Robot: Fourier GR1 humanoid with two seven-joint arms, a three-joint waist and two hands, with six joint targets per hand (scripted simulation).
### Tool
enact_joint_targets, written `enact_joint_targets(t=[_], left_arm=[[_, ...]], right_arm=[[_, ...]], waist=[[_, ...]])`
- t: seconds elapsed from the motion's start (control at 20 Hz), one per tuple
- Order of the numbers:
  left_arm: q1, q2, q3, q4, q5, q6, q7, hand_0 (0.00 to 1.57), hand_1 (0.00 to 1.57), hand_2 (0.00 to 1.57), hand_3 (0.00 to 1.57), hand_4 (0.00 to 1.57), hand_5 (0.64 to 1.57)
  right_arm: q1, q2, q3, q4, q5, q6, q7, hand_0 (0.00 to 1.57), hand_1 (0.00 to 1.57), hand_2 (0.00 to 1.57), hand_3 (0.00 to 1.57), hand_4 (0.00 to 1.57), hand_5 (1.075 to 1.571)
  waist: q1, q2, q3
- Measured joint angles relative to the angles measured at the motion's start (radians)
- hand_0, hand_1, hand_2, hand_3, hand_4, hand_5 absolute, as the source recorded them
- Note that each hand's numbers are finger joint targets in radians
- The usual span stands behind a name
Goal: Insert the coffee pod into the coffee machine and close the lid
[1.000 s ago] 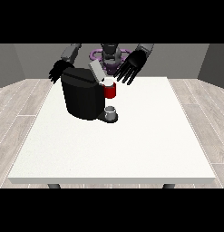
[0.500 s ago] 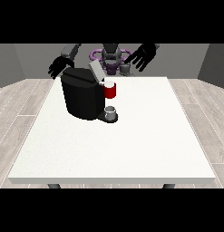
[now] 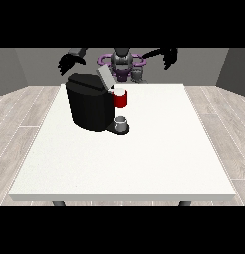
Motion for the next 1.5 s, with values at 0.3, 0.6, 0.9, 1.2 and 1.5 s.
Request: enact_joint_targets(t=[0.3,0.6,0.9,1.2,1.5], left_arm=[[0.11,-0.052,0.031,-0.021,0.071,-0.014,0.004,0.0,0.0,0.0,0.0,0.0,1.571],[0.199,-0.078,0.034,-0.075,0.133,-0.056,-0.013,0.0,0.0,0.0,0.0,0.14,1.571],[0.272,-0.112,0.013,-0.171,0.183,-0.078,0.01,0.0,0.0,0.0,0.0,0.2,1.571],[0.34,-0.127,-0.036,-0.312,0.244,-0.07,0.059,0.0,0.0,0.0,0.0,0.0,1.571],[0.403,-0.14,-0.104,-0.444,0.306,-0.038,0.106,0.0,0.0,0.0,0.0,0.0,1.571]], right_arm=[[-0.036,-0.051,0.02,-0.081,-0.018,0.069,0.075,0.0,0.0,0.0,0.0,0.0,1.571],[-0.099,-0.082,0.028,-0.131,-0.034,0.113,0.116,0.0,0.0,0.0,0.0,0.0,1.571],[-0.147,-0.1,0.062,-0.143,-0.01,0.149,0.151,0.0,0.0,0.0,0.0,0.24,1.571],[-0.197,-0.098,0.077,-0.118,0.019,0.168,0.135,0.0,0.0,0.0,0.0,0.0,1.571],[-0.266,-0.089,0.047,-0.038,0.001,0.188,0.104,0.0,0.0,0.0,0.0,0.0,1.571]], waist=[[0.043,-0.069,0.0003],[0.096,-0.066,0.0001],[0.141,-0.051,0.0006],[0.161,-0.003,0.0005],[0.181,0.06,0.0007]])
